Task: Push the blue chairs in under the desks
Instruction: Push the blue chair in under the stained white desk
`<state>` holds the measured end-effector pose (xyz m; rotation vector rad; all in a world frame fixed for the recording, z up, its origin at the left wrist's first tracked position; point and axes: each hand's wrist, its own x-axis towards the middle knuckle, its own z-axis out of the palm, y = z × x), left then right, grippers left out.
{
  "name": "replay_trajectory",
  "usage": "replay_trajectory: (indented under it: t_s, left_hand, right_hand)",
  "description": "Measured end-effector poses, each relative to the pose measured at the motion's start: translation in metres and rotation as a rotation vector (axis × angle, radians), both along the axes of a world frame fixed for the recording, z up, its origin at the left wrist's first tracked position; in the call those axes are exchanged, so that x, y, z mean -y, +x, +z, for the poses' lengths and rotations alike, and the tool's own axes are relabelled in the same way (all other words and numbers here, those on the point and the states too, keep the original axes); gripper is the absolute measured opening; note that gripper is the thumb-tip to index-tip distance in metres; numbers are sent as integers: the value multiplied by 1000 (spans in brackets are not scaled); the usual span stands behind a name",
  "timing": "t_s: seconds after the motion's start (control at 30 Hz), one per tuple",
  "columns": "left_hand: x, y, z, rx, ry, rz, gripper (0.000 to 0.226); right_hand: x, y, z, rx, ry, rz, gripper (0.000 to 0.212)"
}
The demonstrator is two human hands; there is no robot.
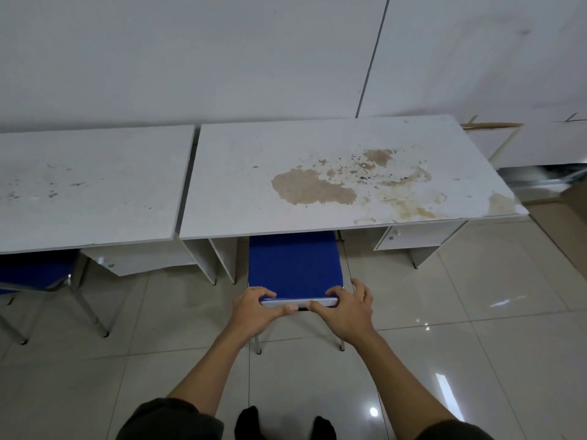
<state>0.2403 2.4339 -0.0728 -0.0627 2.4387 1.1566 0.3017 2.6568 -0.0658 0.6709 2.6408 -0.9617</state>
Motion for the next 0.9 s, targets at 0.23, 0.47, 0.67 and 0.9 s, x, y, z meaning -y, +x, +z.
replay_trajectory:
  t_s: [0.23, 0.47, 0.67, 0.9]
  left_hand:
    - [-6, -50, -1, 7, 1, 4, 81]
    - [-22, -103, 1, 30, -16, 1, 80]
    - [-29, -139, 1, 21, -10, 15, 83]
    - [-32, -169, -1, 6, -33, 9, 80]
  right_hand:
    - [-9, -50, 6, 37, -24, 18, 63]
    - [-26, -108, 11, 54, -51, 13, 61]
    - [-34, -146, 10, 66, -56, 19, 63]
    - [-36, -178, 10, 57, -45, 25, 62]
